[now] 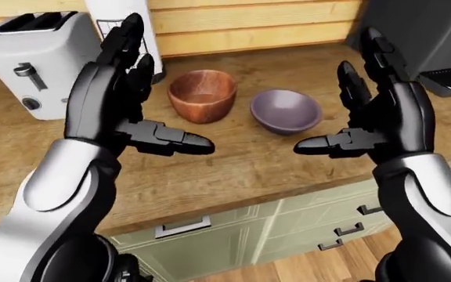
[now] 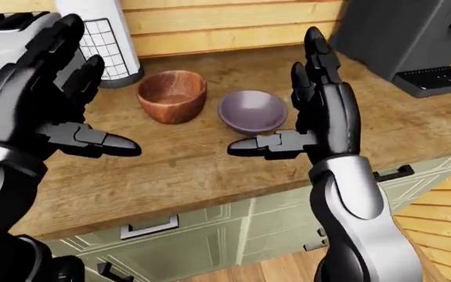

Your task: Stack the bowls from largest to smallest.

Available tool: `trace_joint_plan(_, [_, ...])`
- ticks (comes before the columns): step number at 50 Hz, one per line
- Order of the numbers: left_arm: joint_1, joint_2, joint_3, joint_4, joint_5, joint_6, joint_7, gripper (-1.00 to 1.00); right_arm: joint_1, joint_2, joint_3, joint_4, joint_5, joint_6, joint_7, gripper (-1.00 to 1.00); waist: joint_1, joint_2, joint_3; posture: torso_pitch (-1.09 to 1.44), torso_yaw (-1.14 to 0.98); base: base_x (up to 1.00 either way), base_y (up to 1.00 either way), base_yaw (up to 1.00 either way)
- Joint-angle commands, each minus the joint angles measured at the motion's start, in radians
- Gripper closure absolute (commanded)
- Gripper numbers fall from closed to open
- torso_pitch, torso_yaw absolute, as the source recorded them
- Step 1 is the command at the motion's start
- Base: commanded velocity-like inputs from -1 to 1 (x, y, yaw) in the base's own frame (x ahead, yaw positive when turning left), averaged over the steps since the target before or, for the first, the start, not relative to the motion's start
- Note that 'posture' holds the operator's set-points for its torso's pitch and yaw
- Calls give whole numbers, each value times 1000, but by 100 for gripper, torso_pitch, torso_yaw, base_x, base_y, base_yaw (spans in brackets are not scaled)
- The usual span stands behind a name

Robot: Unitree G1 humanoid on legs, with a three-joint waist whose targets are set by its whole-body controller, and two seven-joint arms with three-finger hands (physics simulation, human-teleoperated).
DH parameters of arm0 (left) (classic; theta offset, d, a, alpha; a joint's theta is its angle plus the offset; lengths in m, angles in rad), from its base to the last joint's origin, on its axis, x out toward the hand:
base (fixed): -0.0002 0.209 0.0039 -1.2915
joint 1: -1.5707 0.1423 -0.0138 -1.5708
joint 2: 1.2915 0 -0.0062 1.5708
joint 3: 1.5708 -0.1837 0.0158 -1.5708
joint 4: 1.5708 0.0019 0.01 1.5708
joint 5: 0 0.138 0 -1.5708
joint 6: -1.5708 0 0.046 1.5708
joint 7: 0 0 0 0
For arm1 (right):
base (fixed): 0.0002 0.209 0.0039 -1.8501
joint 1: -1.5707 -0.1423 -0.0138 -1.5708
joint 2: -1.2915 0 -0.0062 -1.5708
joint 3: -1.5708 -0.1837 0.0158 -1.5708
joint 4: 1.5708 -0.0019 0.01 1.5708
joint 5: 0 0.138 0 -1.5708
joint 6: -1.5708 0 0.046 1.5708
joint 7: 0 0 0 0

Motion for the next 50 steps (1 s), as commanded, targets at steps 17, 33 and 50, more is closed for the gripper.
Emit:
trace_joint_plan(17, [-226, 69, -255, 39, 203, -9, -58, -100, -129, -160, -121, -30, 172, 151, -47, -100, 10, 3, -44, 0, 0, 0, 0, 0])
trace_joint_plan(33, [-178, -184, -444, 401, 1121, -627, -698, -100, -103, -235, -222, -18, 257, 177, -77, -100, 28, -27, -45, 0, 0, 0, 0, 0])
trace_joint_plan(50, [-206, -229, -308, 693, 1278, -1018, -860, -100, -88, -308, -243, 6, 401, 136, -181, -100, 36, -51, -44, 0, 0, 0, 0, 0])
